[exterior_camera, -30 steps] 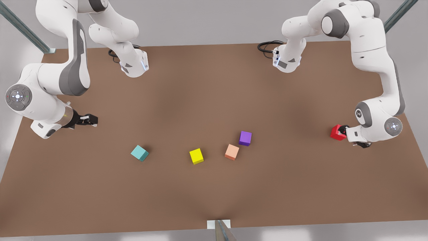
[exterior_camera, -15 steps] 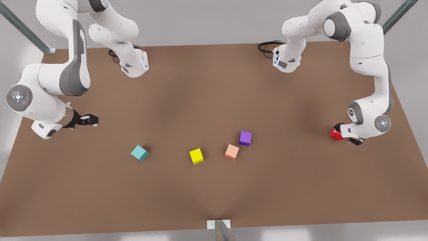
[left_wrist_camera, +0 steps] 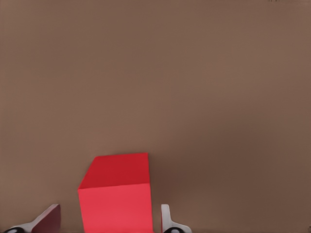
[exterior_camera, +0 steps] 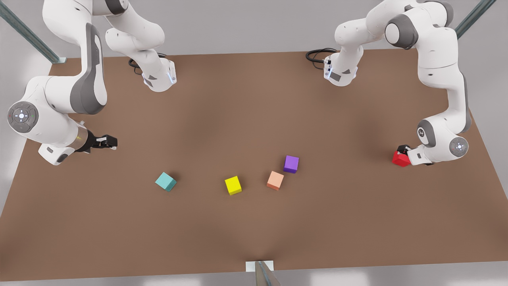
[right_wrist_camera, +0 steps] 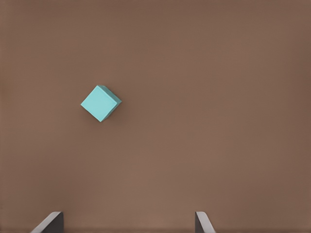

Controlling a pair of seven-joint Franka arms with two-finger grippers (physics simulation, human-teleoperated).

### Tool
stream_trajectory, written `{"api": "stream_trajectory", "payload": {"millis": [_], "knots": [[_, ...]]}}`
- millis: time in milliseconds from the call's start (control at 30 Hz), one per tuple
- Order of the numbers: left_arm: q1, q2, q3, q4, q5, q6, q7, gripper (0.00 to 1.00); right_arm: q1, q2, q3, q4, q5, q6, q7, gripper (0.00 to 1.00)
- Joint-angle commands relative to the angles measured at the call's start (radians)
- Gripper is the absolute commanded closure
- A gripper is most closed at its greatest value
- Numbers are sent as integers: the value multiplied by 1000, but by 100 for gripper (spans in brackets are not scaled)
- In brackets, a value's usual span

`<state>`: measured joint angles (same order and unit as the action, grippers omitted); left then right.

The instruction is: Pick up red wooden cube and pass to hand red wooden cube and place in blue wooden cube

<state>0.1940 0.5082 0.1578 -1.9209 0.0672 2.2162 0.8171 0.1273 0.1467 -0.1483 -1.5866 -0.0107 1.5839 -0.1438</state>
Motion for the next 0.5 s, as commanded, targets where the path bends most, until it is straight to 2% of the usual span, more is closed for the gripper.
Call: {"api": "stream_trajectory", "payload": {"millis": [0,367,400,433,467], "knots": [[4,6,0,0,0,-6,-173,0,0,-1,-1,0,0,-1,-14,0],[18,82,0,0,0,26,-171,0,2,1,-1,2,1,-1,-13,0],[18,79,0,0,2,26,-170,30,2,1,-1,2,0,-1,-13,0],[18,78,0,0,2,23,-168,38,2,1,-1,0,1,-1,-13,0],[18,78,0,0,2,23,-170,36,2,1,-1,0,1,-1,-13,0]]}}
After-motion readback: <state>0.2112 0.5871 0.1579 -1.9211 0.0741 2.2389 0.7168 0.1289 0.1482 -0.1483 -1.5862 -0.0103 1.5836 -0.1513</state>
